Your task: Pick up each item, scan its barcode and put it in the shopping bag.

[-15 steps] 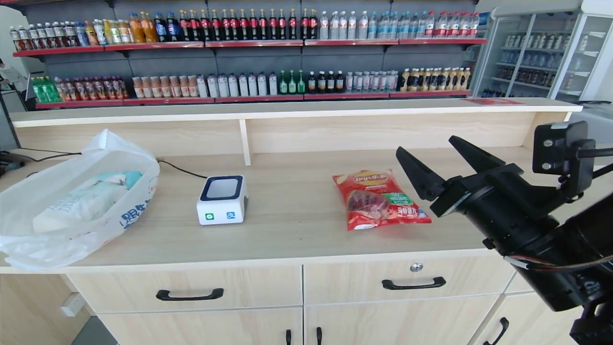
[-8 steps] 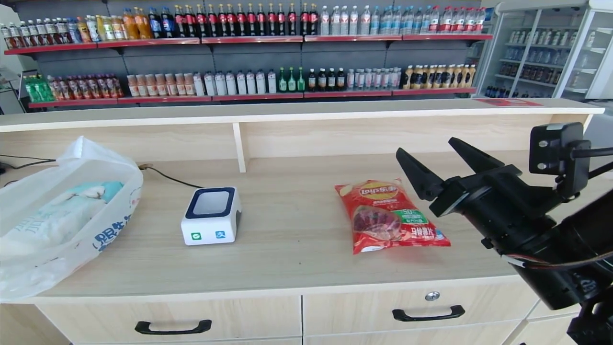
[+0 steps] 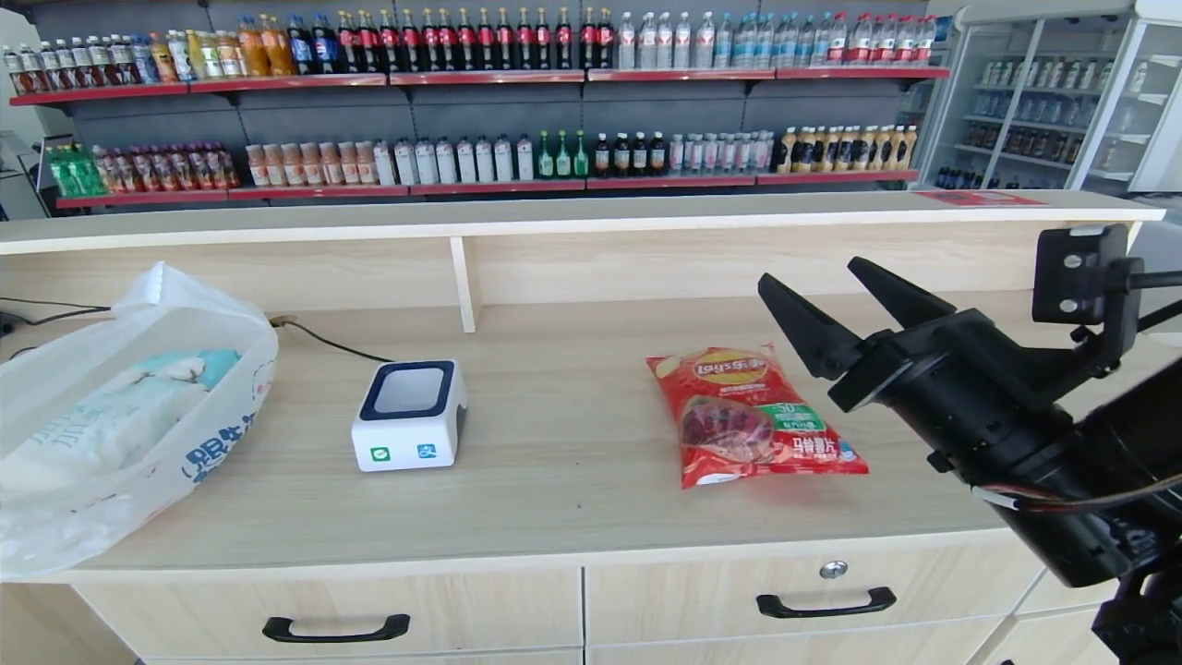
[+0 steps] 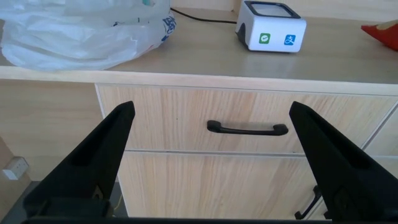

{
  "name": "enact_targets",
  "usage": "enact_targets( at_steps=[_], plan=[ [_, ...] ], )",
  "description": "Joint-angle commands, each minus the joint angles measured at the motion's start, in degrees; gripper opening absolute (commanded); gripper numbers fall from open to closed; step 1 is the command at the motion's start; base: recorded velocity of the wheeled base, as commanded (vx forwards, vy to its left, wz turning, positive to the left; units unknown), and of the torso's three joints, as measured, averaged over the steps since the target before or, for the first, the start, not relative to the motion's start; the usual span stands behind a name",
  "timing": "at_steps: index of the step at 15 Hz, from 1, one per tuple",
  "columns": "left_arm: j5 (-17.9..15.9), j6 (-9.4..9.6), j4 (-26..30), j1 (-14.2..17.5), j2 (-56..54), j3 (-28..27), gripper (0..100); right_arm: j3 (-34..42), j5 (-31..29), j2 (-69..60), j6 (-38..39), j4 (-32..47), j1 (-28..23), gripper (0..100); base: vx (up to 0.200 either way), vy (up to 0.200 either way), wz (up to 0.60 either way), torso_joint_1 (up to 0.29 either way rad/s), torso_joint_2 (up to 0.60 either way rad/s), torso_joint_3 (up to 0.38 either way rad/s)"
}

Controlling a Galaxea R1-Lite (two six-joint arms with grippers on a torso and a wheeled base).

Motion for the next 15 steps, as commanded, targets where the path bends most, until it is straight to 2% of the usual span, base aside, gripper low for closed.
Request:
enact_targets(
  at_steps=[1,4,6,7,8,9,13,15],
  plan=[
    [0.05,0.07,0.26,0.00,-0.02,0.00,100,-0.95,3.23,1.02,0.65,-0.06,-1.39,100,0.000,0.000,0.00,0.000,0.00,0.000],
    [-0.04,0.15,0.35,0.00,-0.02,0.00,100,-4.64,3.06,2.96,3.37,0.03,-1.66,100,0.000,0.000,0.00,0.000,0.00,0.000],
    [-0.04,0.33,0.44,0.00,-0.02,0.00,100,-7.02,2.62,1.64,6.01,9.43,-1.74,100,0.000,0.000,0.00,0.000,0.00,0.000],
    [-0.04,0.33,0.44,0.00,-0.02,0.00,100,-8.25,2.35,-2.58,6.71,23.67,-1.66,100,0.000,0.000,0.00,0.000,0.00,0.000],
    [-0.04,0.33,0.44,0.00,-0.02,0.00,100,-12.90,2.62,-5.22,6.98,38.09,-1.57,100,0.000,0.000,0.00,0.000,0.00,0.000],
    [-0.04,0.33,0.44,0.00,-0.02,0.00,100,-18.09,2.71,-5.92,7.50,49.16,-1.57,100,0.000,0.000,0.00,0.000,0.00,0.000],
    [-0.04,0.33,0.44,0.00,-0.02,0.00,100,-37.43,2.62,-2.58,8.03,84.14,-1.57,100,0.000,0.000,0.00,0.000,0.00,0.000],
    [-0.04,0.33,0.44,0.00,-0.02,0.00,100,-48.50,-1.34,1.90,8.29,103.74,-0.34,100,0.000,0.000,0.00,0.000,0.00,0.000]
  ],
)
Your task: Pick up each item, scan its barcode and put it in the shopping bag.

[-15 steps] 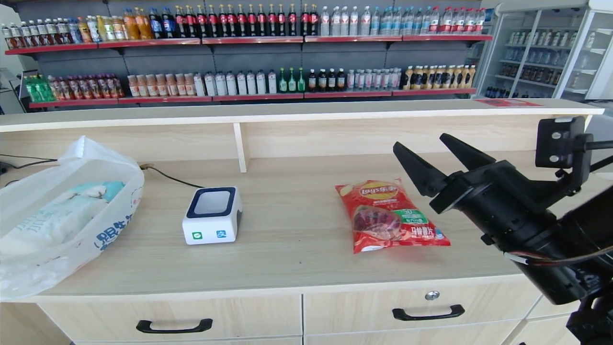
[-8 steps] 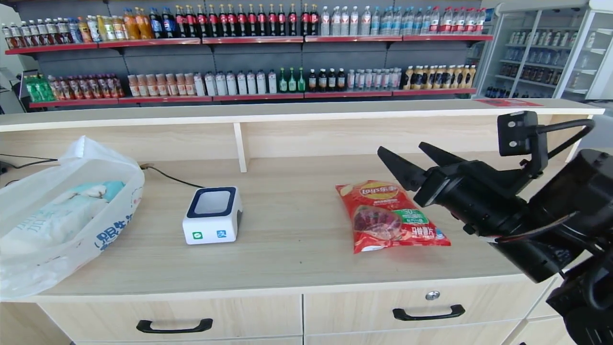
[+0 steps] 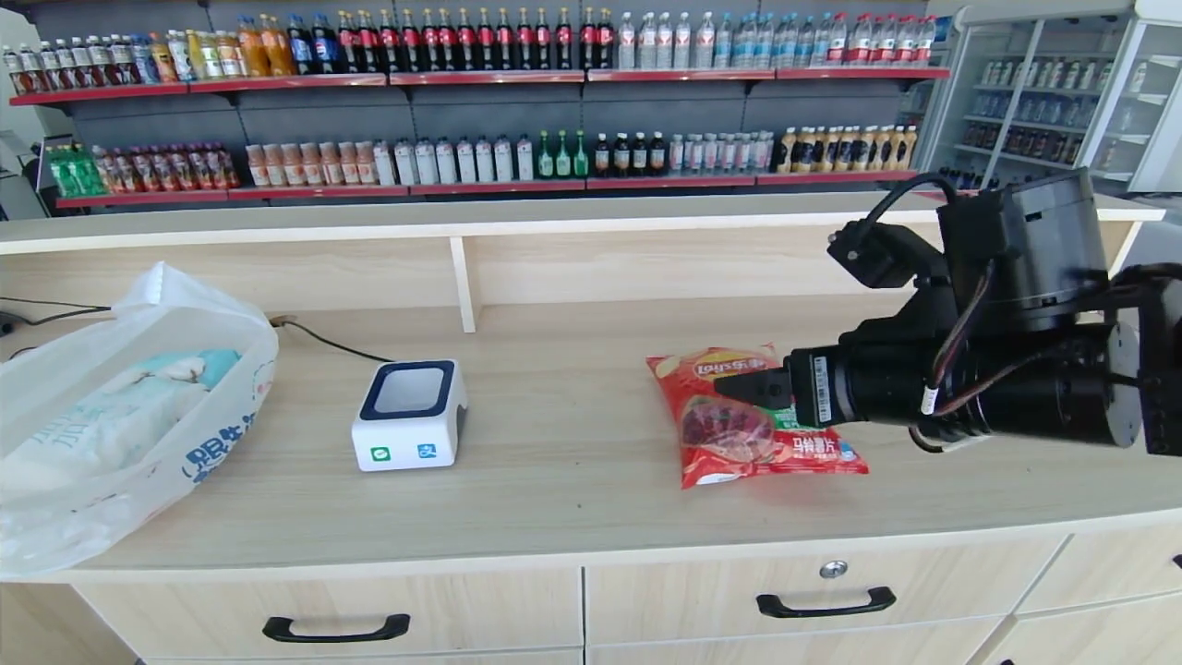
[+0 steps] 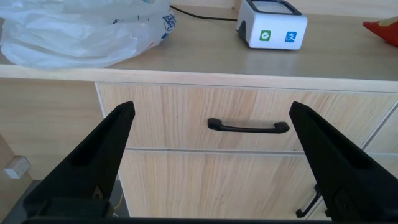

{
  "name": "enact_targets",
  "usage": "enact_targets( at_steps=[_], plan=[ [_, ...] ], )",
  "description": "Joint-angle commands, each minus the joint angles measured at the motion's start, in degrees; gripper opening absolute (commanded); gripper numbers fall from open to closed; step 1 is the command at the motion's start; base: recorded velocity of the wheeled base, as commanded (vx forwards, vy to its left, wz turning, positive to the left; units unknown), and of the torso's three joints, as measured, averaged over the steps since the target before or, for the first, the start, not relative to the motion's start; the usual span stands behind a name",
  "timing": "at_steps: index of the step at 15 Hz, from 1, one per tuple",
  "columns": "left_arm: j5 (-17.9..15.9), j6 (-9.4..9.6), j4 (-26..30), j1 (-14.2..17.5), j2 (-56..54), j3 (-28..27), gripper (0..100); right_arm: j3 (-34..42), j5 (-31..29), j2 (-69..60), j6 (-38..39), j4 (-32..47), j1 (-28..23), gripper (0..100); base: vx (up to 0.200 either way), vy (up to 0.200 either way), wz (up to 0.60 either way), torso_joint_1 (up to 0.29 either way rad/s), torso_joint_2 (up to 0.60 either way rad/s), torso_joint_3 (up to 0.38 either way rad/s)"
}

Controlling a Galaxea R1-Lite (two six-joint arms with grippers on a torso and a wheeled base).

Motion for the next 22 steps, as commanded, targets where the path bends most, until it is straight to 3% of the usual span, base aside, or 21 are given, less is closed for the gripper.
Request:
enact_targets(
  at_steps=[1,7,10,12,15,22],
  plan=[
    [0.01,0.00,0.00,0.00,-0.02,0.00,100,-13.84,-4.94,7.09,0.39,15.97,0.78,100,0.000,0.000,0.00,0.000,0.00,0.000],
    [0.01,0.00,0.00,0.00,-0.02,0.00,100,-24.83,-9.07,19.05,1.18,20.98,-0.89,100,0.000,0.000,0.00,0.000,0.00,0.000],
    [0.01,0.00,0.00,0.00,-0.02,0.00,100,-30.37,-11.00,21.68,3.73,26.52,-0.19,100,0.000,0.000,0.00,0.000,0.00,0.000],
    [0.01,0.00,0.00,0.00,-0.02,0.00,100,-36.08,-16.54,25.55,5.31,27.39,-0.28,100,0.000,0.000,0.00,0.000,0.00,0.000],
    [0.01,0.00,0.00,0.00,-0.02,0.00,100,-41.88,-17.15,27.22,6.28,32.67,1.39,100,0.000,0.000,0.00,0.000,0.00,0.000],
    [0.01,0.00,0.00,0.00,-0.02,0.00,100,-43.38,-17.86,28.72,10.41,34.78,1.74,100,0.000,0.000,0.00,0.000,0.00,0.000]
  ],
)
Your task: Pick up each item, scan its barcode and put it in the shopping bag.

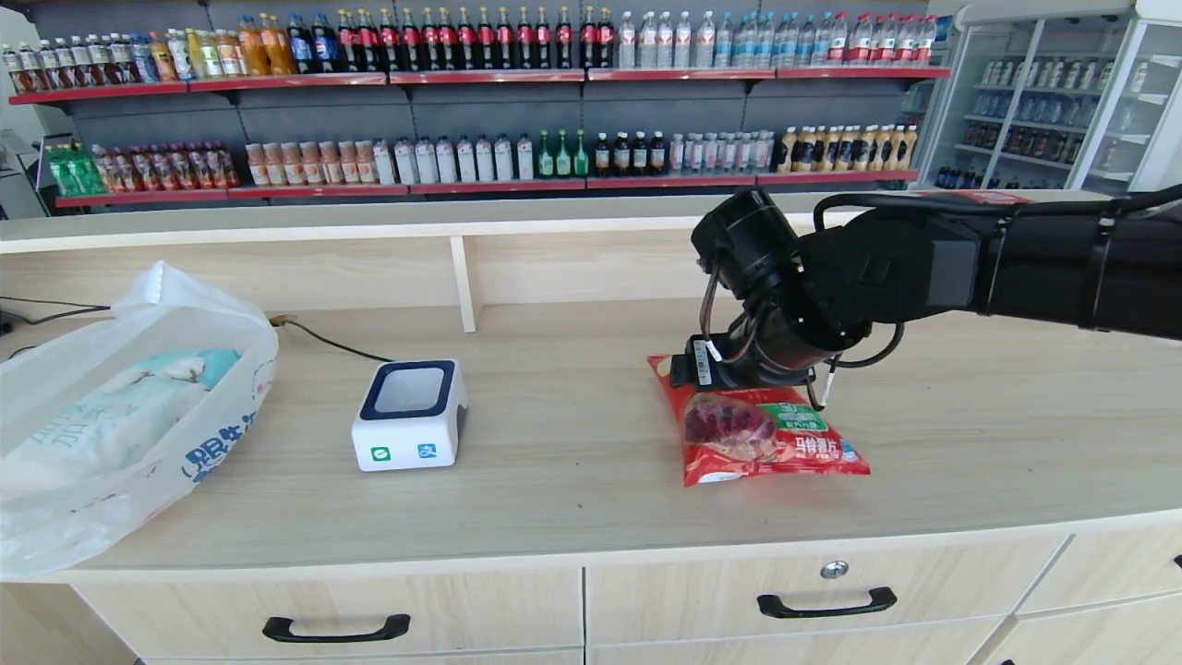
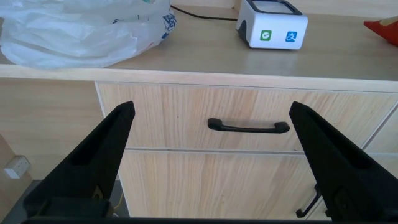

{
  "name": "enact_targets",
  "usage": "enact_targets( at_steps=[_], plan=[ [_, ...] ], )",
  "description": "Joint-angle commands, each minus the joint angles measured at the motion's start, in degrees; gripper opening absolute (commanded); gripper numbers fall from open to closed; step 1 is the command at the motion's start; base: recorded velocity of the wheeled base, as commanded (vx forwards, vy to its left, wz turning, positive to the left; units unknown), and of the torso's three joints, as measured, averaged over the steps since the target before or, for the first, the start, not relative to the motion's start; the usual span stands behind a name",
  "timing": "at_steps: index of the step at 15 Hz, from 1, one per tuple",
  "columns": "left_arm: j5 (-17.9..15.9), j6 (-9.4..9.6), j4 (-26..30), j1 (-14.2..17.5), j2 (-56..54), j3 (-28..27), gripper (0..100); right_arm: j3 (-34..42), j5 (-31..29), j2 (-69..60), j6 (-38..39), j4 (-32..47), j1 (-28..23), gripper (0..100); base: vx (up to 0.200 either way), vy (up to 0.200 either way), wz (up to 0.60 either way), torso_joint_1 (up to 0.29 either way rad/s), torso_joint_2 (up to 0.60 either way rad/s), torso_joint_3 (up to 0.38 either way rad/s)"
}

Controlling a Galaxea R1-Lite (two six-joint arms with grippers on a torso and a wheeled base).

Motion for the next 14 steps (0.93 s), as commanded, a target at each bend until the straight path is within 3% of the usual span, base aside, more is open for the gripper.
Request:
enact_targets(
  at_steps=[1,11,14],
  plan=[
    [0.01,0.00,0.00,0.00,-0.02,0.00,100,-0.70,0.02,0.09,-0.08,0.21,0.00,100,0.000,0.000,0.00,0.000,0.00,0.000],
    [0.01,0.00,0.00,0.00,-0.02,0.00,100,1.85,-0.78,-1.05,0.27,1.09,-1.40,100,0.000,0.000,0.00,0.000,0.00,0.000],
    [0.01,0.00,0.00,0.00,-0.02,0.00,100,-1.14,-1.13,-0.09,-0.17,1.18,-1.40,100,0.000,0.000,0.00,0.000,0.00,0.000]
  ],
)
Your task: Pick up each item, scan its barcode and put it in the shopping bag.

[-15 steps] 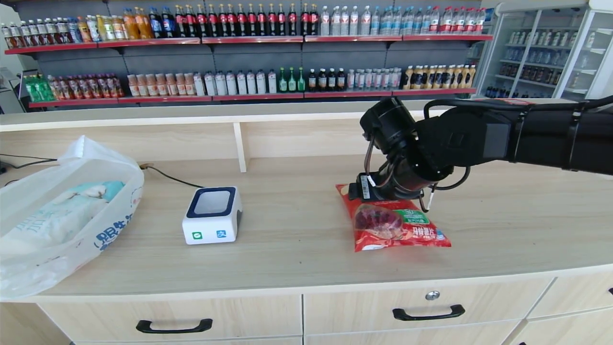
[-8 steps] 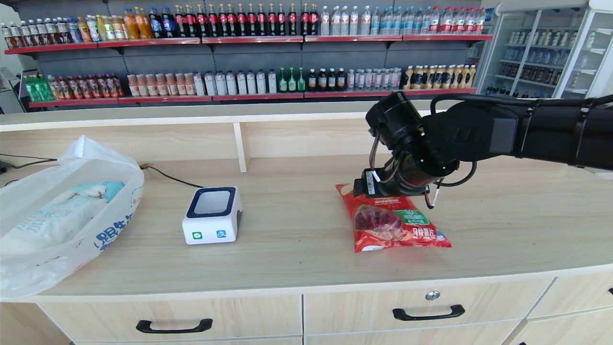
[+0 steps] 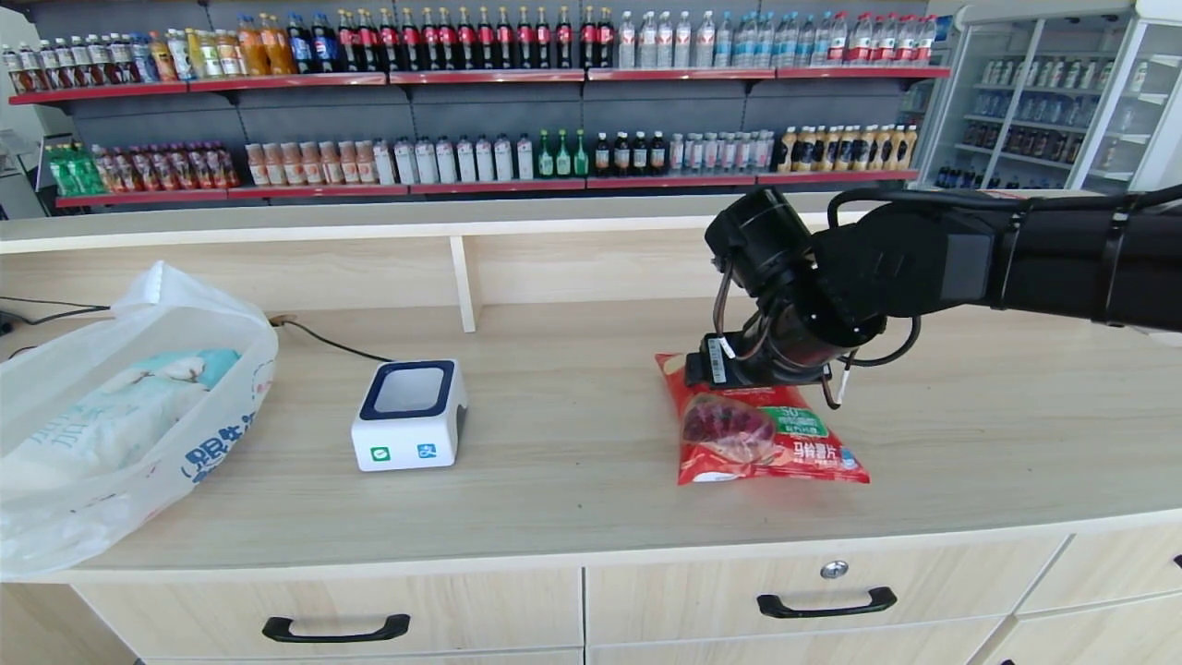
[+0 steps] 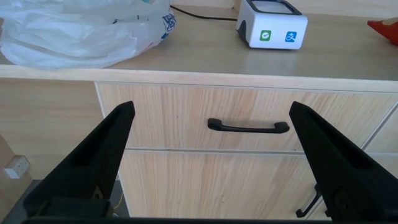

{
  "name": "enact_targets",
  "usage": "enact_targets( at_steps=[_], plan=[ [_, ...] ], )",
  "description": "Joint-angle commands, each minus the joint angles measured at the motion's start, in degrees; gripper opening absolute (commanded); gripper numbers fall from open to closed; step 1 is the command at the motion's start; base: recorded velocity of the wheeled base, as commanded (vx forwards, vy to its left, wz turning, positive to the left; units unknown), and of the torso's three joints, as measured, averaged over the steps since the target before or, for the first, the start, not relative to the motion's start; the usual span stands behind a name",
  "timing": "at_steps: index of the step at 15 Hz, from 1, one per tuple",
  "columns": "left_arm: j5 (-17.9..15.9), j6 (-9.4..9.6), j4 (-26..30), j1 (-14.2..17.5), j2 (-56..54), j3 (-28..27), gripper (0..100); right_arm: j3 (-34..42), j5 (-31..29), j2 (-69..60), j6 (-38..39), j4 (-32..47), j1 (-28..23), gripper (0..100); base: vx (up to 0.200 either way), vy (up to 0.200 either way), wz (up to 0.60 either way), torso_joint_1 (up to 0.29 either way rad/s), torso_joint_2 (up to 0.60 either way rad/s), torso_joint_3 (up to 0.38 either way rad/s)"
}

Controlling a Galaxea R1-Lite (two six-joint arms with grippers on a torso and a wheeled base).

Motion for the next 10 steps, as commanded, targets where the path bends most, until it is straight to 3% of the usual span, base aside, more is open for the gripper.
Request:
enact_targets(
  at_steps=[1,4,10],
  plan=[
    [0.01,0.00,0.00,0.00,-0.02,0.00,100,-3.10,-0.55,0.63,-0.26,0.44,-0.02,100,0.000,0.000,0.00,0.000,0.00,0.000],
    [0.01,0.00,0.00,0.00,-0.02,0.00,100,-5.21,-1.26,-0.60,1.77,8.79,0.25,100,0.000,0.000,0.00,0.000,0.00,0.000],
    [0.01,0.00,0.00,0.00,-0.02,0.00,100,-4.68,-0.99,1.59,7.04,9.06,1.39,100,0.000,0.000,0.00,0.000,0.00,0.000]
  ],
)
